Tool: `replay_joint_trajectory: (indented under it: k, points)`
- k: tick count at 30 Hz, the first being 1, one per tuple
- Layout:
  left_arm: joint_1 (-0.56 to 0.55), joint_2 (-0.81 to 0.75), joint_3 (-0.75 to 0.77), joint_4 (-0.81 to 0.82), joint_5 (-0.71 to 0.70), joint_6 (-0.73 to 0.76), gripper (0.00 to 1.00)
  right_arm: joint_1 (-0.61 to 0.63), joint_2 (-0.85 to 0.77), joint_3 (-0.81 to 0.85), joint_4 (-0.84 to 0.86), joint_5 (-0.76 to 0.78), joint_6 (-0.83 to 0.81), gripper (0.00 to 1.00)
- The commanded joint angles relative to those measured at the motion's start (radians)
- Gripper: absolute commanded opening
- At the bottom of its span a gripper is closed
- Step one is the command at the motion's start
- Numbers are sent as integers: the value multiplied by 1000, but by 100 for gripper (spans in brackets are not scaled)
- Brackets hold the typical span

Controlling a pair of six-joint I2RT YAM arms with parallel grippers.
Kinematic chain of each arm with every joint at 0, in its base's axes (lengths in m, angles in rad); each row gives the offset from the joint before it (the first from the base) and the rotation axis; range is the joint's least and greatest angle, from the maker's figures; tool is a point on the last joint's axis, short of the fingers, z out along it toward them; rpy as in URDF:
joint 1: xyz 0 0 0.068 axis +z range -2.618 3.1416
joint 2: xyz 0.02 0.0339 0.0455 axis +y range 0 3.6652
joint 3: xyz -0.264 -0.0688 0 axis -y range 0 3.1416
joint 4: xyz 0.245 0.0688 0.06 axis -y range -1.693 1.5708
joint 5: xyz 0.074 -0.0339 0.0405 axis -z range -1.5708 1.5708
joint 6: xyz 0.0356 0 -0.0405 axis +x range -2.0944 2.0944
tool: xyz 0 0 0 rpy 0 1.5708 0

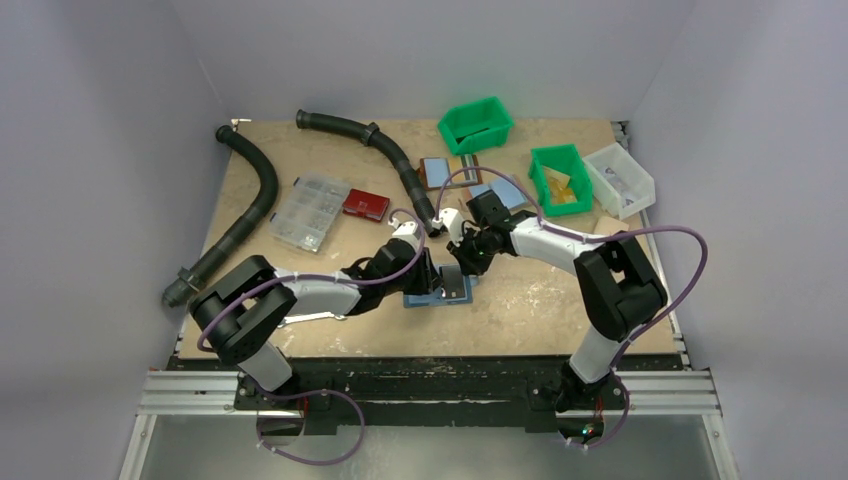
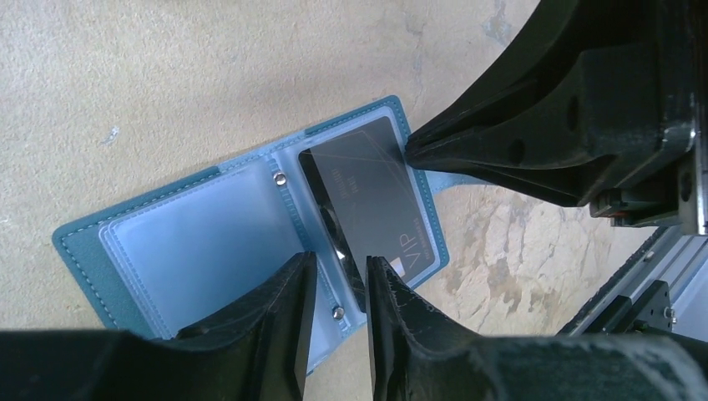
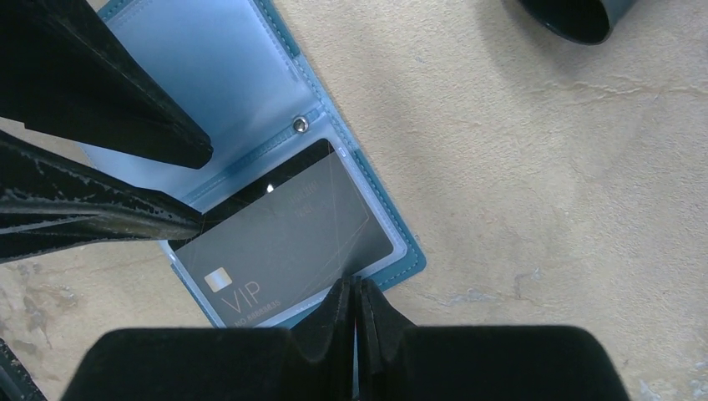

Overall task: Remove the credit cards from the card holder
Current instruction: Remove the credit card from the card holder.

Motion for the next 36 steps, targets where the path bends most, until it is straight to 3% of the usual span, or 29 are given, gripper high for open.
replay_joint_trajectory:
  k: [1,12,36]
  points:
    - [-7,18,40,49,15,14,32,7,-3,42,-12,-5,-15,9]
    - [-6,81,57,56,30,11,40,8,11,43,-10,-13,-5,9]
    - [-1,99,12,104,30,-52,37,20,101,63,-8,-171,68,9]
